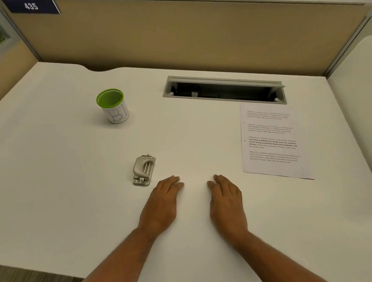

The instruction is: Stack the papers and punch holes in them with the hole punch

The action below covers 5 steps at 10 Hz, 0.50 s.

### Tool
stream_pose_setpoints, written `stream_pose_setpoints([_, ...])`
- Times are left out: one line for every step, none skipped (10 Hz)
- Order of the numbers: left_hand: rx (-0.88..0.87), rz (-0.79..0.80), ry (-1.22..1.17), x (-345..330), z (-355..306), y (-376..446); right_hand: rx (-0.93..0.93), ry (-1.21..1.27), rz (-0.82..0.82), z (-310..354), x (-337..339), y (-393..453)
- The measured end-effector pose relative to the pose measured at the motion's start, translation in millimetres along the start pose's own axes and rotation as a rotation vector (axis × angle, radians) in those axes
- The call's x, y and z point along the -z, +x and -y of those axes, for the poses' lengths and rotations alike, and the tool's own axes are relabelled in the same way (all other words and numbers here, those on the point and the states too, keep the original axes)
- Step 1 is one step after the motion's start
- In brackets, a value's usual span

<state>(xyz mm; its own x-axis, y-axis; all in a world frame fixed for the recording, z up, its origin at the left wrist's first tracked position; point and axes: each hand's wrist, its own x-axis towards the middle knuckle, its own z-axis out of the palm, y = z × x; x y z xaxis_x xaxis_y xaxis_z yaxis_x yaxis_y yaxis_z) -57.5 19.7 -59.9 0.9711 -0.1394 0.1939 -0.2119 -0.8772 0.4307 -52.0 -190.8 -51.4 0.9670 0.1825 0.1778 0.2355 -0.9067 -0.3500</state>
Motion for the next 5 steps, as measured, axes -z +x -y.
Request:
stream_pose_setpoints([0.000,0.011,0.005,0.8,-1.6,0.8,-0.002,-0.018,0.010,1.2,-0.7,0.8])
stream_pose_setpoints([-0.014,0.024,0.021,4.2,-4.9,3.8,-0.007,-0.043,0.026,1.6,0.8,0.8])
stream_pose_setpoints([-0.020,0.048,0.028,10.2,-8.9,10.4,-0.006,-0.063,0.065,1.2,7.5,4.4])
stream_pose_setpoints([-0.073,0.008,0.025,16.2,-10.7,28.5,0.008,-0.058,0.026,0.4,13.6,18.4])
stream_pose_setpoints([-0.068,-0.045,-0.014,33.2,-16.9,54.5,0.021,-0.043,-0.069,6.3,21.8,38.6])
